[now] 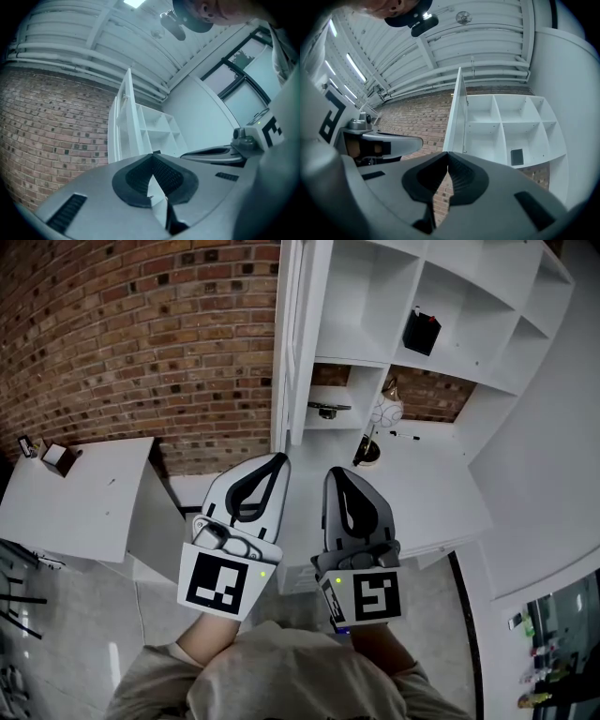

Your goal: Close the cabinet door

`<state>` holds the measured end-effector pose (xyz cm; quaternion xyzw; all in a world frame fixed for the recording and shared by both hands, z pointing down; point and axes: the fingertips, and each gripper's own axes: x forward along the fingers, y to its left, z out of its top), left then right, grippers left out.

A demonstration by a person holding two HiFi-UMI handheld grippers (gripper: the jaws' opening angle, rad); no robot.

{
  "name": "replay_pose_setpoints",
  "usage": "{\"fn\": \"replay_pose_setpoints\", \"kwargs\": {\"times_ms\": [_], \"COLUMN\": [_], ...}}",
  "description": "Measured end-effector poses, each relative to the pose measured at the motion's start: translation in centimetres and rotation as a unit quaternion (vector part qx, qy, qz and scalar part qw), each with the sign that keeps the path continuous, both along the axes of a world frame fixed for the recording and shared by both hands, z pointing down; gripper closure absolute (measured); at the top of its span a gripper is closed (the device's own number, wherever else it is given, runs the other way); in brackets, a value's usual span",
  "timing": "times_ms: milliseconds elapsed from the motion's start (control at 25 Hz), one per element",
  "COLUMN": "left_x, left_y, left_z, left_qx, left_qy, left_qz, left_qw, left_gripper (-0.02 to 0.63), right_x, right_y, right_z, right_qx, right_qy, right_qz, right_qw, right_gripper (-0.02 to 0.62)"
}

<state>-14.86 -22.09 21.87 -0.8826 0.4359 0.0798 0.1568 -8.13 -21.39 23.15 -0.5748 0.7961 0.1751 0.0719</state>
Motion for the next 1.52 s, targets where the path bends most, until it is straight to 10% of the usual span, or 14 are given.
{"fn": "replay_pose_setpoints", "kwargs": {"times_ms": [1080,1520], "left_x": [-0.1,-1.1], "left_y": [-6.2,-6.6], "left_z": [-5.7,-5.9], "left_qx": [0.024,0.04], "left_qy": [-0.025,-0.037], "left_qz": [-0.009,-0.017], "left_qw": [0.9994,0.9984], "left_gripper": [0.598,0.598], "right_x": [-2.6,-4.4], "right_y": [-7.2,-9.5], "right_z": [-8.0,-7.6], "right_qx": [0.005,-0.036], "right_qy": [0.002,0.019], "right_qz": [-0.037,-0.03], "right_qw": [0.999,0.999], "right_gripper": [0.574,0.479]}}
